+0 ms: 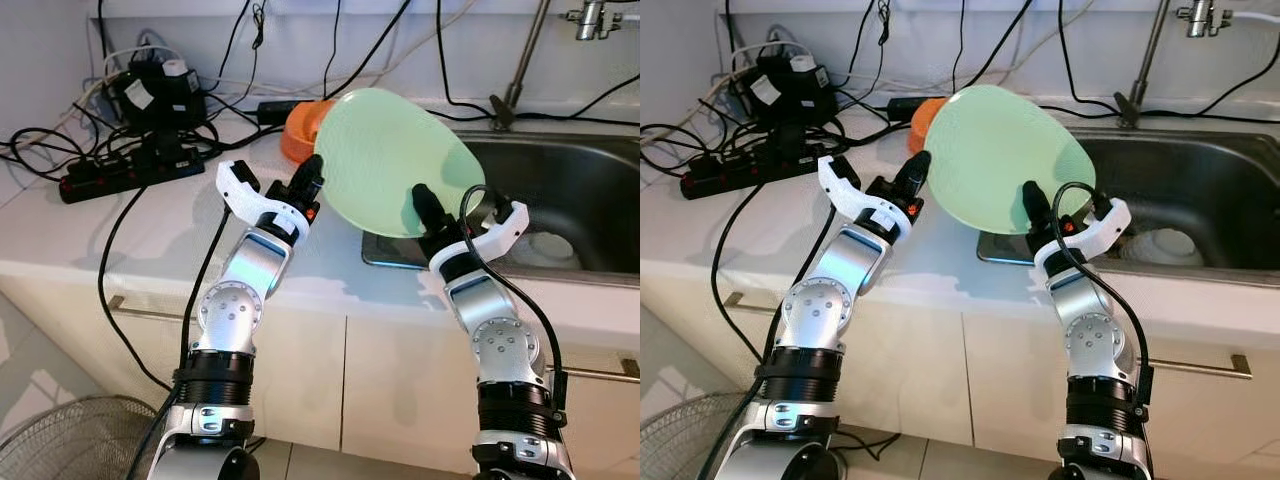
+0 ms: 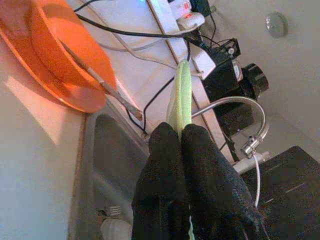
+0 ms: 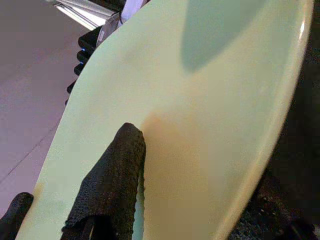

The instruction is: Kitchen organization

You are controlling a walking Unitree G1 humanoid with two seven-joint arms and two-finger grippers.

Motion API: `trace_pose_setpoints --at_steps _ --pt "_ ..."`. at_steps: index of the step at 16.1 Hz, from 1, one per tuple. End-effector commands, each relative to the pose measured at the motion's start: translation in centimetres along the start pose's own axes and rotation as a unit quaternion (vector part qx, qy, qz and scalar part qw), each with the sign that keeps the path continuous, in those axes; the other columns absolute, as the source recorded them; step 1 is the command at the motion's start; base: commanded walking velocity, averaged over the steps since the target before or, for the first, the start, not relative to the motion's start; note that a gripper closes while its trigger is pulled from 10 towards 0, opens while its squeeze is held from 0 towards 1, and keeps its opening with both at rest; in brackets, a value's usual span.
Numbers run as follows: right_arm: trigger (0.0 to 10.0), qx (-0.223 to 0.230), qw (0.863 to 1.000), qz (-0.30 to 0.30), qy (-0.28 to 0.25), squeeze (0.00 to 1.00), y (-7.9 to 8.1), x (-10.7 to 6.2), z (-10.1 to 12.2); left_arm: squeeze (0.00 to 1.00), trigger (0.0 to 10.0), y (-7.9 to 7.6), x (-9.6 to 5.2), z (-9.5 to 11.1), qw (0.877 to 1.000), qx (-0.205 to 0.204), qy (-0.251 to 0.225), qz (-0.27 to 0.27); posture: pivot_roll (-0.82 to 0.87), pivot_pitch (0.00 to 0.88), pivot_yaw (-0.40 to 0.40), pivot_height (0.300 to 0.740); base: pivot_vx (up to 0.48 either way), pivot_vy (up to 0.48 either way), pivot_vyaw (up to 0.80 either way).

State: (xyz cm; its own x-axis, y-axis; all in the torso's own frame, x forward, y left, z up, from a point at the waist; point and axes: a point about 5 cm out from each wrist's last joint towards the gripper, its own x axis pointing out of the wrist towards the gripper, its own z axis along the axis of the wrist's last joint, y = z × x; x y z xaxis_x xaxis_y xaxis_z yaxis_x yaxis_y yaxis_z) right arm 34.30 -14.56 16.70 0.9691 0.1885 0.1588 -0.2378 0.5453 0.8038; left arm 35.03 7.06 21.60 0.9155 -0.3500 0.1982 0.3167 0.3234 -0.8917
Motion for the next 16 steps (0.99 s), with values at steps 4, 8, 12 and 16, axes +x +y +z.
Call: trace_pose_setpoints --at_steps 4,8,12,16 --pt "10.0 -0.005 1.0 0.007 0.0 0.0 0.5 0.4 0.0 0.0 10.0 -3.9 0.9 -1.8 0.996 -0.051 0.006 -0.073 0.03 0.0 0.085 0.74 0.0 0.0 0.0" --pt "0.0 -0.005 1.0 0.007 -0.006 0.0 0.5 0.5 0.1 0.0 10.0 -3.3 0.8 -2.0 0.997 -0.041 0.01 -0.064 0.03 0.0 0.085 0.74 0.0 0.0 0.0" --pt "0.0 0.006 1.0 0.009 -0.012 0.0 0.6 0.5 0.3 0.0 10.0 -3.0 0.8 -2.0 0.997 -0.04 0.01 -0.059 0.02 0.0 0.087 0.74 0.0 0.0 0.0" --pt "0.0 0.012 1.0 0.012 -0.016 0.0 0.7 0.5 0.4 0.0 10.0 -1.9 0.7 -2.6 0.999 0.026 0.029 -0.037 0.02 0.0 0.089 0.74 0.0 0.0 0.0"
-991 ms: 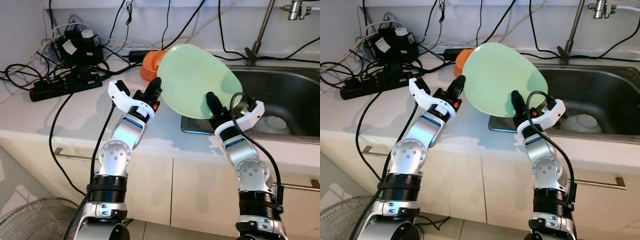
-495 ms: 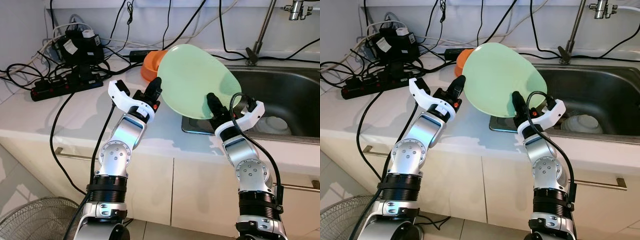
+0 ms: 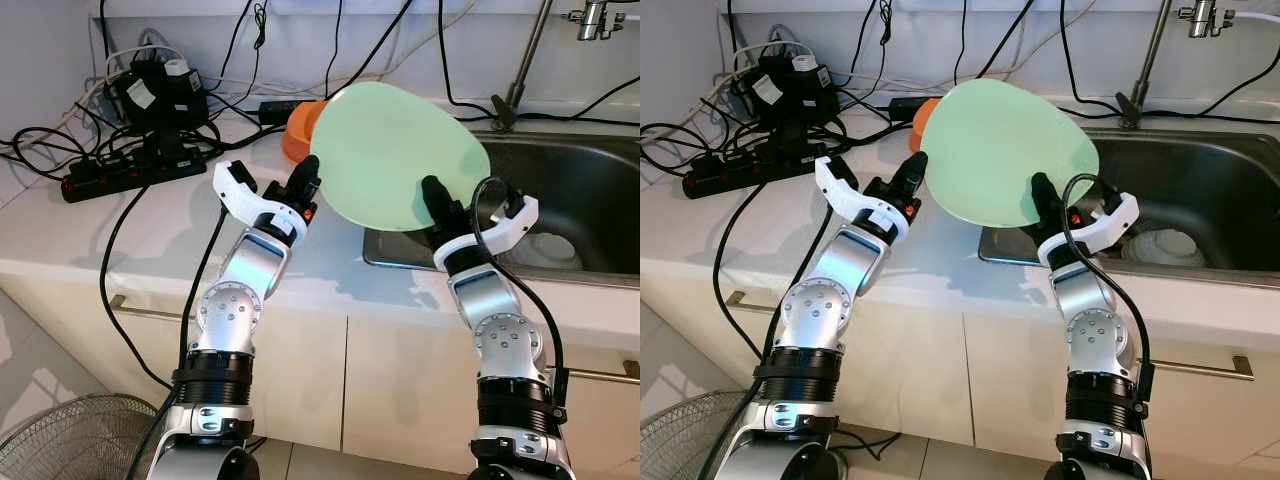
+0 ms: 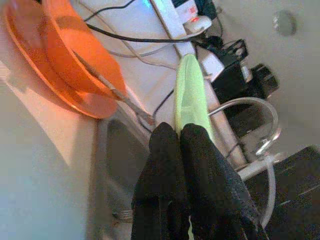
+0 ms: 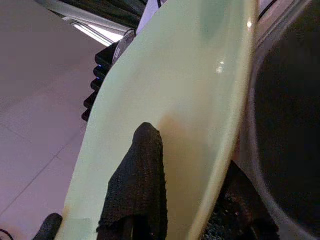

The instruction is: Kitchen organization

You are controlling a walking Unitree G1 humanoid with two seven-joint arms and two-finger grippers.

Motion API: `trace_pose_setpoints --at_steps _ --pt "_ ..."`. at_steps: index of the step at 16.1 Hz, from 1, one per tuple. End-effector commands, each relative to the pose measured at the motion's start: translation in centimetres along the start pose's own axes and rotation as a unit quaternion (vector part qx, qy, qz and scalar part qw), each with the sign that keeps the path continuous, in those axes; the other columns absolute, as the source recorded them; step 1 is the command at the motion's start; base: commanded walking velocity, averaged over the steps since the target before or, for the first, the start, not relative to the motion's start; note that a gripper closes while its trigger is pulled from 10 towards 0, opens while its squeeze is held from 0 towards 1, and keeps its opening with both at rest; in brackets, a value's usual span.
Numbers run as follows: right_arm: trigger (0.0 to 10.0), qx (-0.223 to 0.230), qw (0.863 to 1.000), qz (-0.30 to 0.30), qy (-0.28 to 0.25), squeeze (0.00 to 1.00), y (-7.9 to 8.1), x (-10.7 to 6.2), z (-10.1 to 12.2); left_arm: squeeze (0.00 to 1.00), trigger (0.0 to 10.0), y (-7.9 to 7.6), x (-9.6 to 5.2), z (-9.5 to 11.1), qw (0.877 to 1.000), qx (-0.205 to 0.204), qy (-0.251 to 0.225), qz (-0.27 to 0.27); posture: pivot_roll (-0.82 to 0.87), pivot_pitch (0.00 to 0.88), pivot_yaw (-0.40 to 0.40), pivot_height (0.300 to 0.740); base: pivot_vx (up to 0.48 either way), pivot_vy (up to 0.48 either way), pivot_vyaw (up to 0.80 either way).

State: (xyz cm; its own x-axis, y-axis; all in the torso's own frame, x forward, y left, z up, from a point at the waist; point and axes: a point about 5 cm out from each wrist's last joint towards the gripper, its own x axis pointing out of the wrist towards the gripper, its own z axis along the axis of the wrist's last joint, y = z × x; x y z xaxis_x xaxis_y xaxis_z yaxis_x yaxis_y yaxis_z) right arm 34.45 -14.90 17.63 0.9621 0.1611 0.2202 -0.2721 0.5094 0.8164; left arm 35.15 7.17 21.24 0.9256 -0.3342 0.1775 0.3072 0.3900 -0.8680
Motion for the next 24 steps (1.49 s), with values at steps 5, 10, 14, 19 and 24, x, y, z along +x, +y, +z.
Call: trace_pose_setpoints --at_steps 5,10,14,19,24 --pt "0.0 0.006 1.0 -0.006 0.007 0.0 0.2 0.3 -0.3 1.0 10.0 -1.6 0.1 -3.9 0.994 0.071 0.069 -0.038 0.02 0.0 0.09 0.74 0.0 0.0 0.0" --pt "0.0 0.013 0.999 -0.027 -0.021 0.0 -0.2 0.3 0.5 1.0 10.0 -0.4 -0.7 -4.5 0.981 0.167 0.09 -0.028 0.03 0.0 0.091 0.74 0.0 0.0 0.0" --pt "0.0 0.019 0.998 -0.042 -0.048 0.0 -0.6 0.4 1.6 1.0 10.0 1.0 -1.6 -4.6 0.965 0.241 0.107 -0.016 0.04 0.0 0.086 0.74 0.0 0.0 0.0" --pt "0.0 0.041 0.989 -0.078 -0.114 0.0 -1.9 0.3 4.3 0.0 10.0 2.0 -2.4 -4.9 0.951 0.282 0.123 -0.008 0.04 0.0 0.084 0.74 0.0 0.0 0.0" --pt "0.0 0.045 0.984 -0.087 -0.151 0.0 -2.5 0.0 6.1 0.0 10.0 2.3 -2.7 -4.9 0.947 0.296 0.124 -0.003 0.04 0.0 0.083 0.74 0.0 0.0 0.0"
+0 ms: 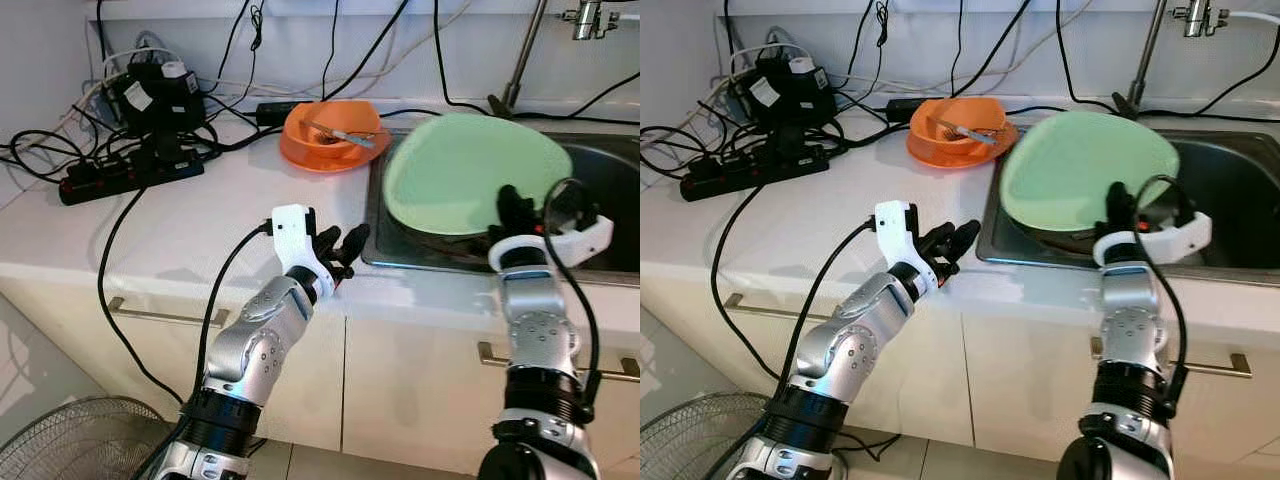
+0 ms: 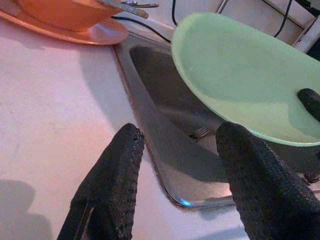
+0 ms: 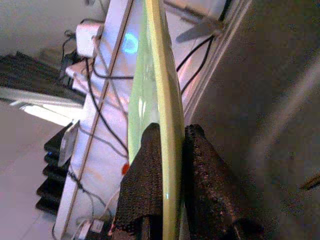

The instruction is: Kitchen organization

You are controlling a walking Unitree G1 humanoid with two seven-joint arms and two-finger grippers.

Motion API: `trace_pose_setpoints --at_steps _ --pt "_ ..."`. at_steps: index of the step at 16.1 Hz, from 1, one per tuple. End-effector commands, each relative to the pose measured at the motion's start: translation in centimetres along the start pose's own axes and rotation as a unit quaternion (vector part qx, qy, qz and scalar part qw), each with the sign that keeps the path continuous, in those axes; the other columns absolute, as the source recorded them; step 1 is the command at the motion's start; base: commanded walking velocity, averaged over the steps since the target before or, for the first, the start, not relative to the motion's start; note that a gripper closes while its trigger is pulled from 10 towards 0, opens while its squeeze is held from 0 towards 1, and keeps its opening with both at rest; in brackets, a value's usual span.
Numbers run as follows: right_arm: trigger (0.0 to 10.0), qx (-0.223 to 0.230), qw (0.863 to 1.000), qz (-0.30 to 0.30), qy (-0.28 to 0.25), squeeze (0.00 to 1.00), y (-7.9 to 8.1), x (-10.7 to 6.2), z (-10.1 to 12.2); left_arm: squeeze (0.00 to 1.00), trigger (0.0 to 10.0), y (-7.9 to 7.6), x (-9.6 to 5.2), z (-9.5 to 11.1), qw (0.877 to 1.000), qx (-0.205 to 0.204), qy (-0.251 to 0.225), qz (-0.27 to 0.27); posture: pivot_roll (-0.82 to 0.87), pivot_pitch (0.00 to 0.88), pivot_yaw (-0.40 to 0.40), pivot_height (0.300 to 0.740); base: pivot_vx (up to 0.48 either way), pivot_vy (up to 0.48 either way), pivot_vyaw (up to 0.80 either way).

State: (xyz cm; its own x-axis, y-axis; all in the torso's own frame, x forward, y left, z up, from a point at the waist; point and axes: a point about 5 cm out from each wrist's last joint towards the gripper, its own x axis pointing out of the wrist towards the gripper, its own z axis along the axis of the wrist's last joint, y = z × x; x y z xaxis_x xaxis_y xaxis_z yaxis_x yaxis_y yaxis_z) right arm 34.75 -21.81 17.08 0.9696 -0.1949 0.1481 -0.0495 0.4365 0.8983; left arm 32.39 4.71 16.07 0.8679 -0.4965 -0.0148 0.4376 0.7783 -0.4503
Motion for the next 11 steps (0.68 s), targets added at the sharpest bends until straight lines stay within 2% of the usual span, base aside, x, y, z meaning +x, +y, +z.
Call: trace_pose_setpoints --at_steps 1,2,3,4,5,7,11 --pt "0.8 -0.007 1.0 0.02 -0.018 0.0 1.4 0.7 0.6 0.0 10.0 0.0 -0.2 0.2 0.999 0.033 -0.001 -0.004 0.04 0.0 0.083 0.74 0.0 0.0 0.0" --pt "4.0 -0.022 0.999 0.018 -0.018 0.0 1.3 0.7 0.6 0.0 10.0 0.1 -0.2 0.1 0.999 0.049 0.005 -0.003 0.04 0.0 0.083 0.74 0.0 0.0 0.0" --pt "10.0 -0.048 0.999 0.012 -0.021 0.0 1.1 0.8 0.7 0.0 10.0 0.2 -0.3 -0.1 0.998 0.057 0.011 -0.002 0.04 0.0 0.083 0.74 0.0 0.0 0.0" --pt "10.0 -0.102 0.994 0.002 -0.027 0.0 0.9 0.8 0.8 0.0 10.0 0.4 -0.5 -0.4 0.997 0.074 0.022 0.004 0.04 0.0 0.084 0.74 0.0 0.0 0.0" --pt "10.0 -0.113 0.993 0.001 -0.028 0.0 0.9 0.8 0.8 0.0 10.0 0.5 -0.6 -0.4 0.997 0.079 0.024 0.004 0.04 0.0 0.084 0.74 0.0 0.0 0.0" --pt "10.0 -0.149 0.988 -0.002 -0.037 0.0 0.9 1.0 1.1 0.0 10.0 0.8 -0.8 -0.7 0.993 0.115 0.04 0.009 0.04 0.0 0.083 0.74 0.0 0.0 0.0" --pt "10.0 -0.244 0.968 -0.001 -0.051 0.0 1.2 1.6 1.2 0.0 10.0 0.8 -1.1 -1.2 0.986 0.155 0.06 0.004 0.04 0.0 0.081 0.74 0.0 0.0 0.0"
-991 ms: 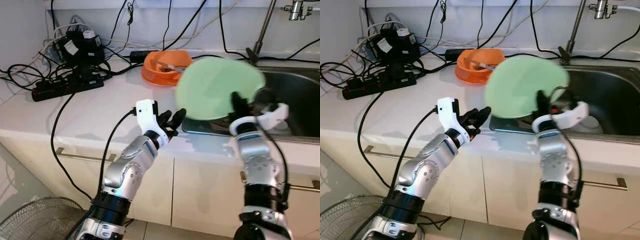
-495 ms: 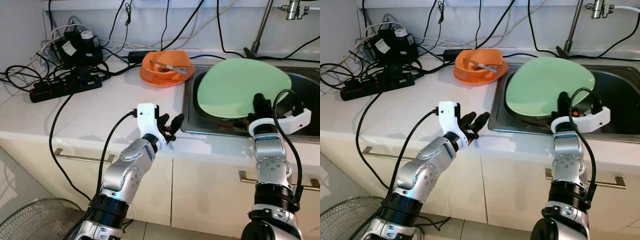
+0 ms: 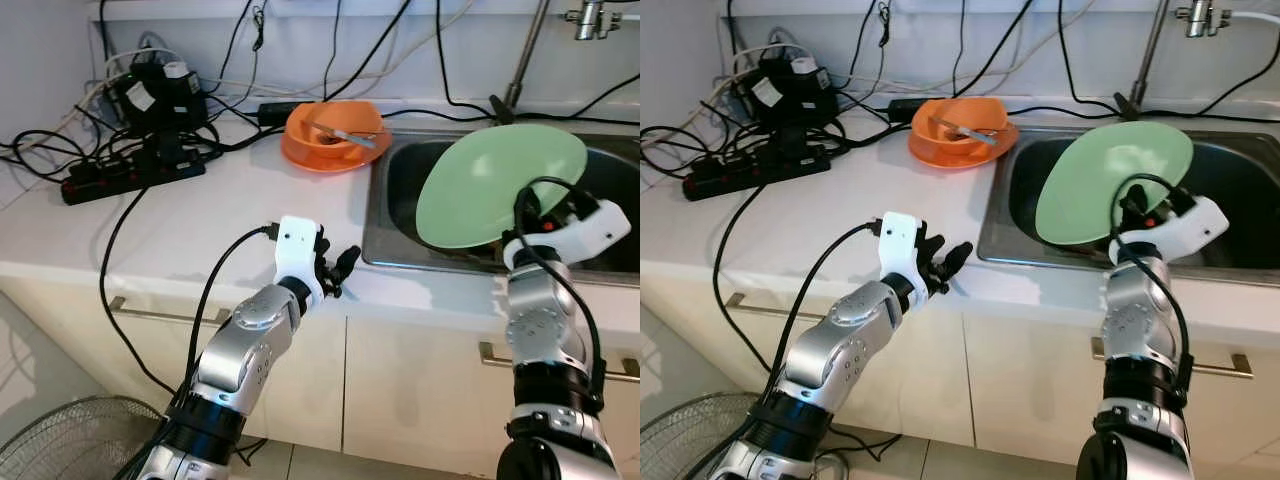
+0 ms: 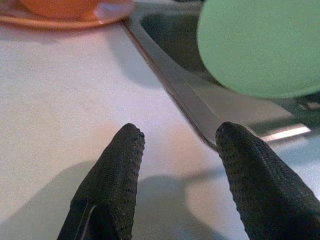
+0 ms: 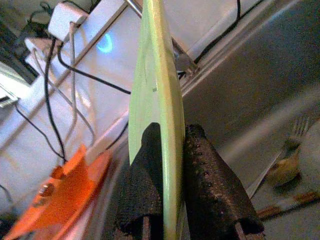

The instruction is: Kitchen organization

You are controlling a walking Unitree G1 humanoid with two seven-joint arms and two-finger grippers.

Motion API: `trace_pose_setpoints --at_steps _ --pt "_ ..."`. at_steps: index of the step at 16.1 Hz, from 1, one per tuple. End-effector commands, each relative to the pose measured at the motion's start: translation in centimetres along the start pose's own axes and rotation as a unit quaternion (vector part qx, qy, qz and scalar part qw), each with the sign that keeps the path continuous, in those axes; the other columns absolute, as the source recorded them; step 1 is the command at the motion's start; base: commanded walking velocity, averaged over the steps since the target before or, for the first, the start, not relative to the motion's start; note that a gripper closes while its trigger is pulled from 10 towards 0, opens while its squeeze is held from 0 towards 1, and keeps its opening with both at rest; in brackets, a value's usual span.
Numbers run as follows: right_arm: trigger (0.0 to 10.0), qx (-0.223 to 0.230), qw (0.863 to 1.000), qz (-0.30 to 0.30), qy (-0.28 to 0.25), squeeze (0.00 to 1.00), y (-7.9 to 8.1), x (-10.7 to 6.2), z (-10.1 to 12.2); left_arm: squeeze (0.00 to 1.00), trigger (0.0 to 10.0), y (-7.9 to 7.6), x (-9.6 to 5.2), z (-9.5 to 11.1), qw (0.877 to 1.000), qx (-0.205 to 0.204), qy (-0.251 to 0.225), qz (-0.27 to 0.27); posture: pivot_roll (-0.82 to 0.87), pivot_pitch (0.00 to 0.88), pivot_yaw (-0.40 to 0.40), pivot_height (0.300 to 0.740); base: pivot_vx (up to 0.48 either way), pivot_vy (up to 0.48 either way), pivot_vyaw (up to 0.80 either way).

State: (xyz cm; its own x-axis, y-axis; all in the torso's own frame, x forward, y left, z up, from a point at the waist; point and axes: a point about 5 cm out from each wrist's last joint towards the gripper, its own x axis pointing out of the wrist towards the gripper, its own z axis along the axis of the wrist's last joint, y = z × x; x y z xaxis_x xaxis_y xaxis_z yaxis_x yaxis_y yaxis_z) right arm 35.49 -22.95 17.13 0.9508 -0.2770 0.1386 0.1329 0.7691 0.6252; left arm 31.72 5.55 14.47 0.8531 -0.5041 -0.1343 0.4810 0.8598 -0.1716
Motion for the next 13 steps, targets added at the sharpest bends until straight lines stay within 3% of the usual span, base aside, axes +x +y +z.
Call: trace_pose_setpoints --at_steps 1,9,13 --pt "10.0 -0.035 0.999 0.023 -0.027 0.0 1.4 0.7 1.0 0.0 10.0 -0.5 -0.2 -0.1 1.0 0.018 0.008 -0.016 0.05 0.0 0.081 0.74 0.0 0.0 0.0" --pt "10.0 -0.181 0.981 0.067 0.025 0.0 2.2 0.4 -2.6 0.0 10.0 -1.0 -0.5 -0.3 0.999 0.03 0.016 -0.037 0.05 0.0 0.083 0.74 0.0 0.0 0.0" --pt "10.0 -0.219 0.97 0.076 0.073 0.0 1.7 -0.3 -5.2 0.0 10.0 -1.2 -0.5 -0.4 0.999 0.033 0.018 -0.037 0.06 0.0 0.083 0.74 0.0 0.0 0.0"
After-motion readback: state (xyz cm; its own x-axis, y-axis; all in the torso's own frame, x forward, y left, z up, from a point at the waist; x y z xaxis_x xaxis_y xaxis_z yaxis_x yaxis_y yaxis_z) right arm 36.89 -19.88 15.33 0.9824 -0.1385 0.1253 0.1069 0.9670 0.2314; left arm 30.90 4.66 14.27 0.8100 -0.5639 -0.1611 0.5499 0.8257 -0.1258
